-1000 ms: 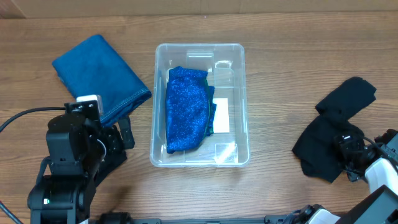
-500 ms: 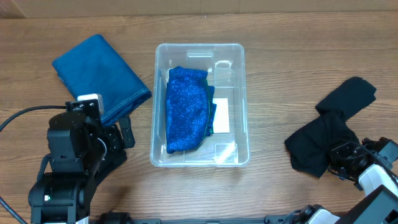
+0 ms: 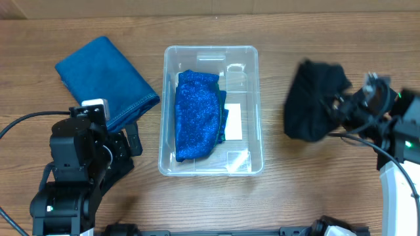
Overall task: Pack container
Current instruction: 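Grasp the right black cloth with the right gripper and lift it, then lower the black cloth into the bin beside the blue cloth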
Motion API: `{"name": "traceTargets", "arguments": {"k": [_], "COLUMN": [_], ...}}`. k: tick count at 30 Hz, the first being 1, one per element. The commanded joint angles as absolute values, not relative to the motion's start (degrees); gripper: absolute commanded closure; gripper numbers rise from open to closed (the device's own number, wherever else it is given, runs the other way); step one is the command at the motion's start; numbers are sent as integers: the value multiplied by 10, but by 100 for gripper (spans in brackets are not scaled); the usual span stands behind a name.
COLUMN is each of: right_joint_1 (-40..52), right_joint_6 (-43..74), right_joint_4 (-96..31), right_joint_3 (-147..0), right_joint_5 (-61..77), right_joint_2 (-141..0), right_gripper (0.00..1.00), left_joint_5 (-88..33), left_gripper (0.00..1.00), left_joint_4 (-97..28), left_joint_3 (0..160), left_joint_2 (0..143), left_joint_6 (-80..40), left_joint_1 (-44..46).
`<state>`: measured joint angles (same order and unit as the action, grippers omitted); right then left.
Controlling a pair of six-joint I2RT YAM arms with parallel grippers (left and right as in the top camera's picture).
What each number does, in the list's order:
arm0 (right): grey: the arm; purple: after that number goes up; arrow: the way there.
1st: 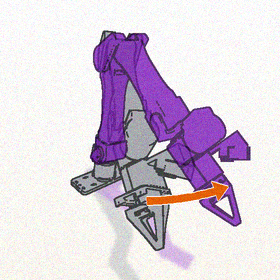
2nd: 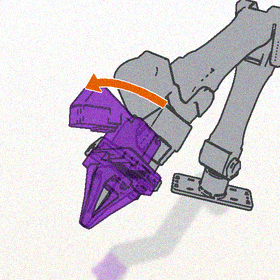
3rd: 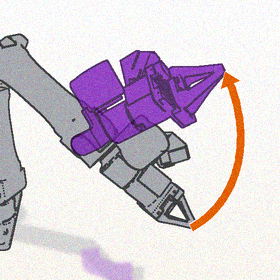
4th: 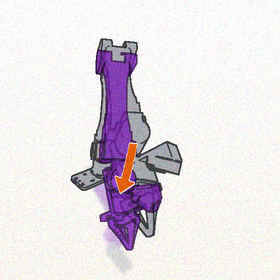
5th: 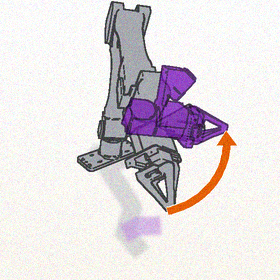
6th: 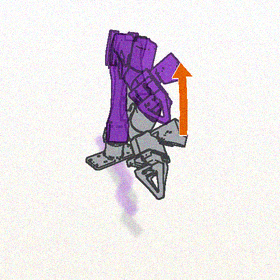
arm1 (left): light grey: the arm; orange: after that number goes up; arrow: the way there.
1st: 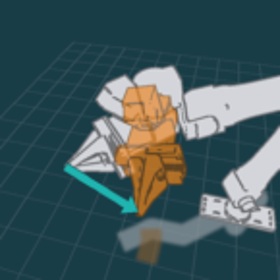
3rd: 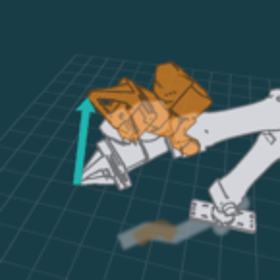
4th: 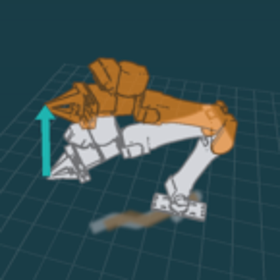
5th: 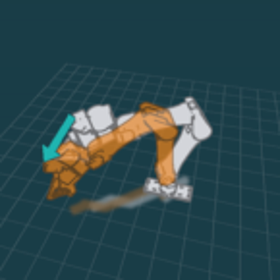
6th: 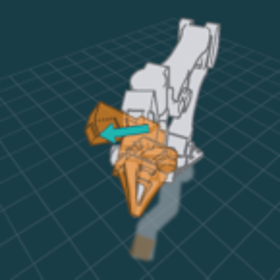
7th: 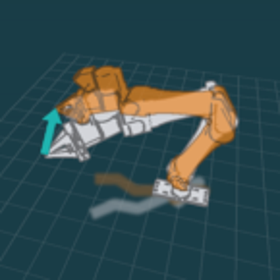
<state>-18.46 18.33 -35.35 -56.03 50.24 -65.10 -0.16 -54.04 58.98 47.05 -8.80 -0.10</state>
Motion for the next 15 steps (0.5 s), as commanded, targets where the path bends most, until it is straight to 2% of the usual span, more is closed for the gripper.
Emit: {"name": "traceTargets", "arguments": {"k": [1, 2, 4, 8, 11, 15], "right_joint_1": [-53, -27, 89, 197, 237, 241], "right_joint_6": [206, 206, 206, 206, 207, 210], "right_joint_4": [-349, -346, -313, -283, -232, -187], "right_joint_3": [-659, -670, -692, -692, -692, -692], "right_joint_5": [461, 443, 376, 289, 229, 143], "right_joint_2": [-641, -643, -663, -747, -845, -917], "right_gripper": [96, 96, 96, 96, 96, 96], "left_joint_5": [6, 6, 6, 6, 6, 5], "left_gripper": [0, 0, 0, 0, 0, 0], "left_joint_4": [-537, -537, -537, -537, -537, -542], "left_joint_3": [603, 603, 603, 603, 603, 603], "left_joint_2": [470, 470, 470, 471, 471, 471], "left_joint_6": [-77, -77, -77, -77, -77, -77], "left_joint_1": [0, 0, 0, 0, 0, 0]}}
